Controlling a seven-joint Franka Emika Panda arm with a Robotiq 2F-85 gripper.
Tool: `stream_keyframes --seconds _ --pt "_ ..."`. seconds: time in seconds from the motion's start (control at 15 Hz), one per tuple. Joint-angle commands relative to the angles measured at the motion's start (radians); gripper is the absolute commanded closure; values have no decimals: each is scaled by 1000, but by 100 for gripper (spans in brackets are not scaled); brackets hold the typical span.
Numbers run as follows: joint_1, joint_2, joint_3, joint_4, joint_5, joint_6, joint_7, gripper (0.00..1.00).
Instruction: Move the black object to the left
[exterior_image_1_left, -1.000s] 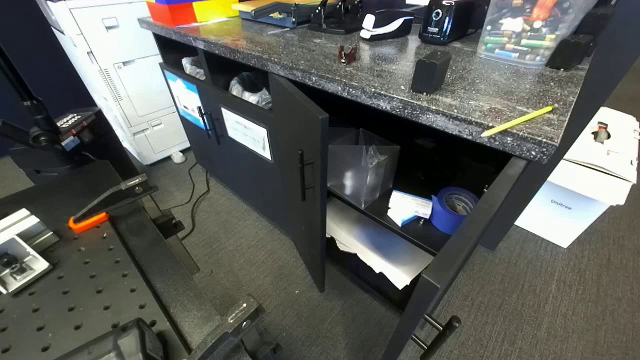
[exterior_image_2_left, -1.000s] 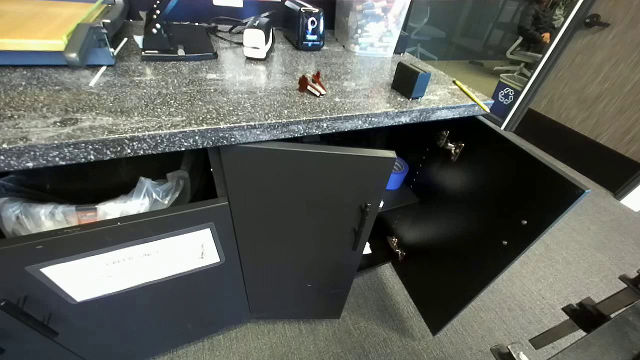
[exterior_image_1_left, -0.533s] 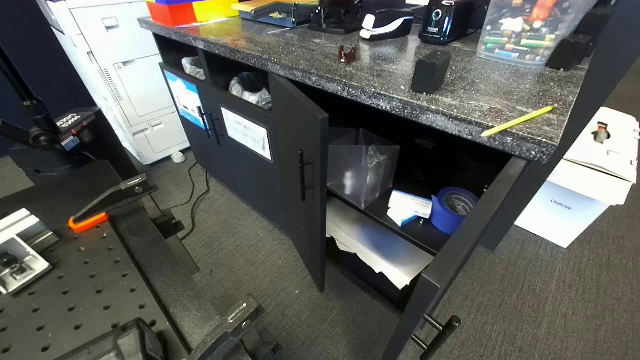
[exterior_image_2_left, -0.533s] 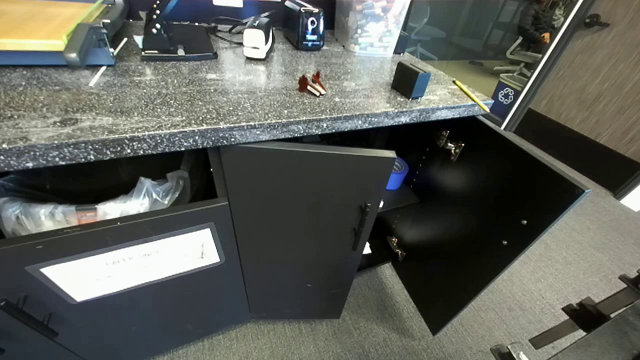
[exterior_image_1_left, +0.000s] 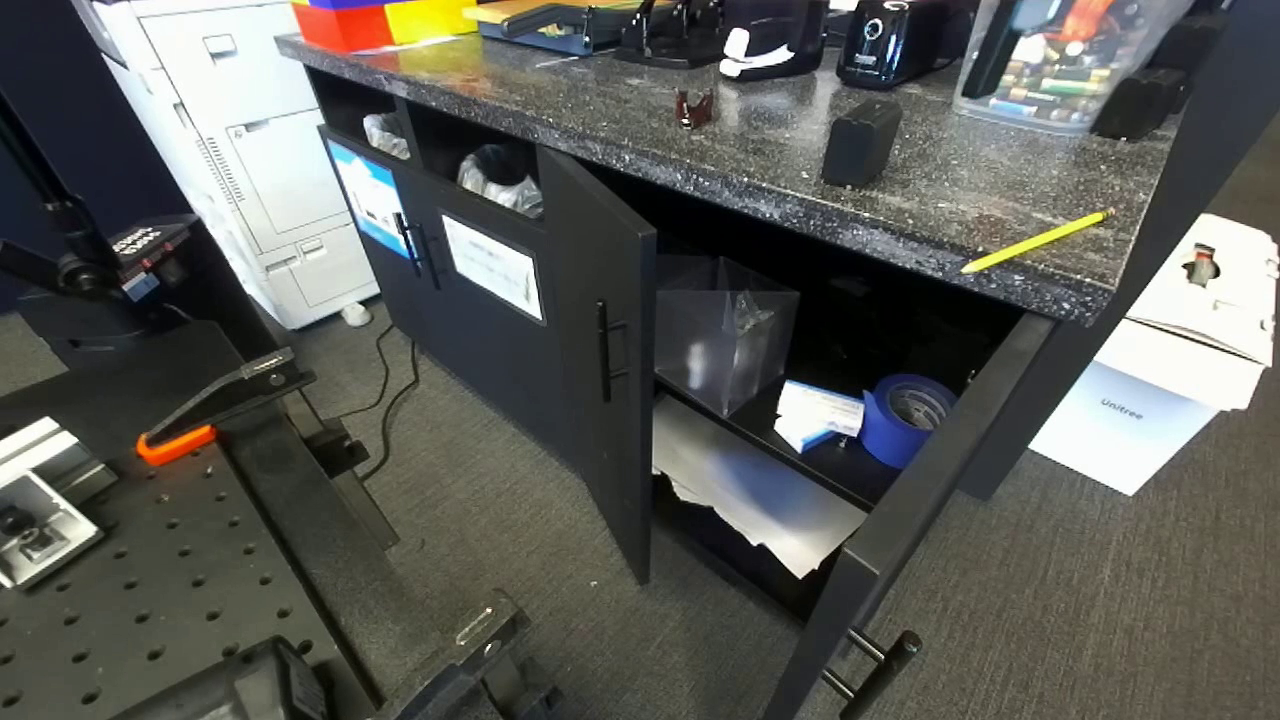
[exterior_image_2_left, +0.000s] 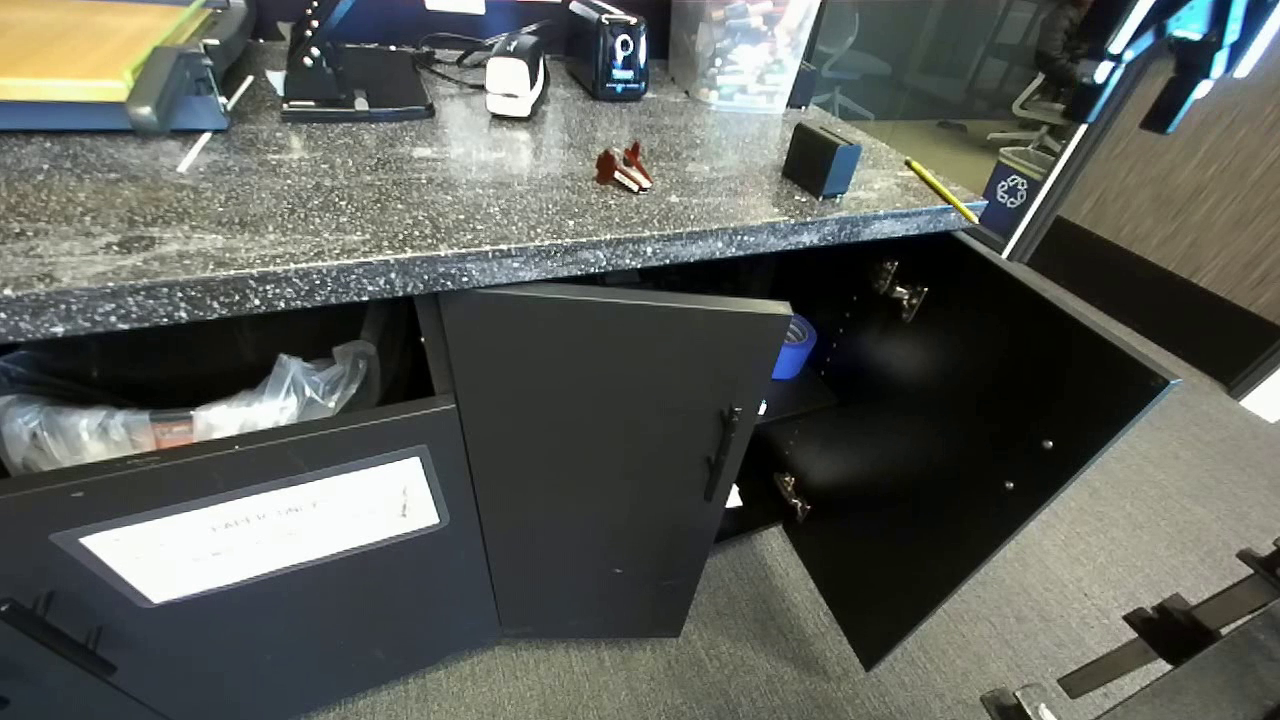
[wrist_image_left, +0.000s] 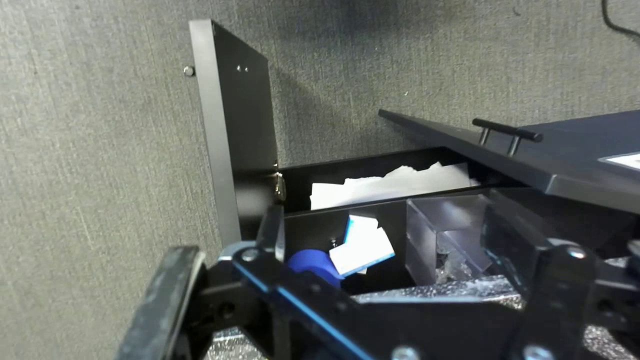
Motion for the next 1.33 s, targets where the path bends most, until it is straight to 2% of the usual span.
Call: stream_keyframes --seconds 0.0,0.53,1.2,1.27 --pt "-19 201 40 256 -42 -11 45 0" --pt "20 513 87 694 -41 -32 177 0" --pt "63 825 72 1143 -73 -137 282 0" --pt "63 850 70 1179 -80 -152 290 3"
